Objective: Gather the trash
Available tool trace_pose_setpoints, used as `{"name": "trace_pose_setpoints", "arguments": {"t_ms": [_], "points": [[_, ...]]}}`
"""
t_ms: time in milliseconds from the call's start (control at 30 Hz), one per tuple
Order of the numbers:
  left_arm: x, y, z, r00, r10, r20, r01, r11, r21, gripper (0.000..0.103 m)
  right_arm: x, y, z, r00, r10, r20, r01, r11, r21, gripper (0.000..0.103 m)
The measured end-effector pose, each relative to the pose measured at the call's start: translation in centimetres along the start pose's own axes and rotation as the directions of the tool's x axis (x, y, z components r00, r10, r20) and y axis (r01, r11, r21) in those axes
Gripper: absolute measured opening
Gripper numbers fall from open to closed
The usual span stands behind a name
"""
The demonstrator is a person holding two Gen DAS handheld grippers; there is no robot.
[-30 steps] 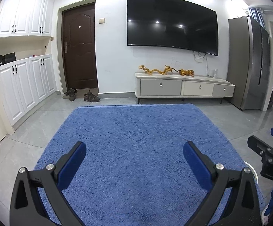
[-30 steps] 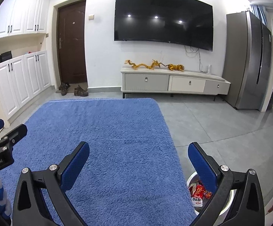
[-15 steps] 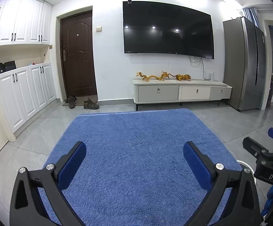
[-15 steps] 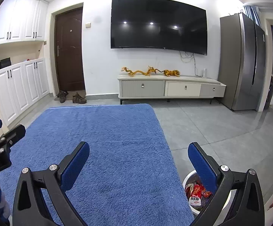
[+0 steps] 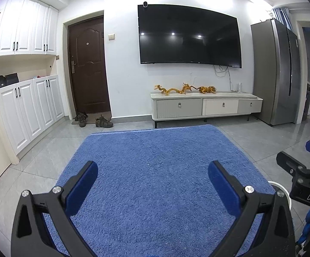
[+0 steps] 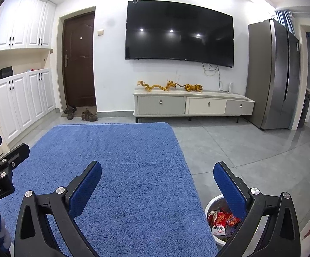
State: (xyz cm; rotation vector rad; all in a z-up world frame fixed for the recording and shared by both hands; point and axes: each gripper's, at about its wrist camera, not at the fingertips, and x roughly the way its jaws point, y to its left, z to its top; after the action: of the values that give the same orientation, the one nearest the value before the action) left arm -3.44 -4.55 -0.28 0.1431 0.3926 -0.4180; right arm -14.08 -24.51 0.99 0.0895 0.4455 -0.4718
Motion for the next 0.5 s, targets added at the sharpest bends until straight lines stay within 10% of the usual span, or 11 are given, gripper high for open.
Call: {"name": "trace_pose_setpoints", "arguments": {"t_ms": [500], "points": [[1.1,0.3,-0.1,1.0,0.0,-0.005,0.0,1.0,-0.005,0.103,0.8,0.7,0.0,1.0,-0.005,-0.006,0.005,1.0,-0.005,0.102]]}}
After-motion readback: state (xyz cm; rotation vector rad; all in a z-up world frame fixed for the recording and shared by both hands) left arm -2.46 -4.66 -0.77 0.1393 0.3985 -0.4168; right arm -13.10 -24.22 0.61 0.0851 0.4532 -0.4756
